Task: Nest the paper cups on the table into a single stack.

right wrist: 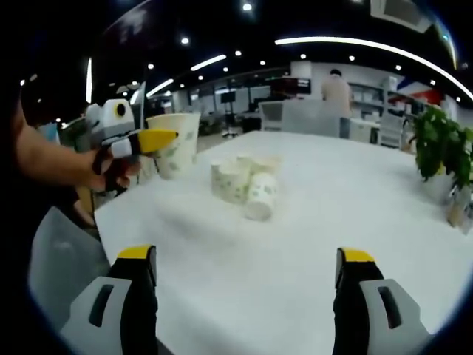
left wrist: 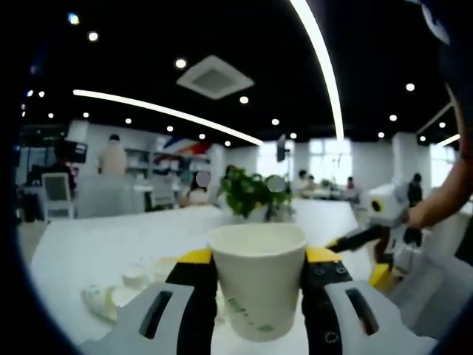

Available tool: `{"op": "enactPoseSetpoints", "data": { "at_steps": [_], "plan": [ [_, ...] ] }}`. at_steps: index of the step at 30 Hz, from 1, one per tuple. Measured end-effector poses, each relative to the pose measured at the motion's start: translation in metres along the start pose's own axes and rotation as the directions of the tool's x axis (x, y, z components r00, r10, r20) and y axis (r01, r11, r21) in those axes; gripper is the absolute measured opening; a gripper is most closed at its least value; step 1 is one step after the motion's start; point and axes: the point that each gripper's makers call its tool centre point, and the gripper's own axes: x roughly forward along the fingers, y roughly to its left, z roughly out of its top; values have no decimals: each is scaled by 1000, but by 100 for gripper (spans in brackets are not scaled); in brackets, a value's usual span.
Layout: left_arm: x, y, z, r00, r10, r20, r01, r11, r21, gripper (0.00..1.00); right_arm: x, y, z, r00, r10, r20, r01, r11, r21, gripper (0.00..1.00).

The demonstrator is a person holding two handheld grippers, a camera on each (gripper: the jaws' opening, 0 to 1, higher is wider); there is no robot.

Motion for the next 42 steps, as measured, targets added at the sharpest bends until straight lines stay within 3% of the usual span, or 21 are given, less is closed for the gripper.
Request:
{"op": "enactPoseSetpoints", "data": {
  "at_steps": [12,15,20,31,39,42],
  "plan": [
    [0,-17,-1,999,-37,-3,37,999,-15,44,-1,-2,-3,1000,-2,-1,2,1000,8,99],
    [-2,-26,-2,998,-54,7,54,997,52,44,-2,-2,-3,1000,-5,-1,5,1000,9,99],
    [-5,-38,-11,996,-84,3,84,996,20,43,-3,0,-3,1000,-6,-1,6,1000,3,99],
    [-10,-49,-10,997,-74,26,73,997,17,43,-6,0,-9,1000,-14,-7,14,1000,17,99],
    [-11,-45,-52,998,-51,-39,51,999,-4,43,-5,2,-11,1000,-11,-9,11,1000,21,99],
    [-12,-44,-61,998,-38,-48,38,999,-15,43,-7,3,-14,1000,-12,-12,12,1000,27,99]
  ]
}}
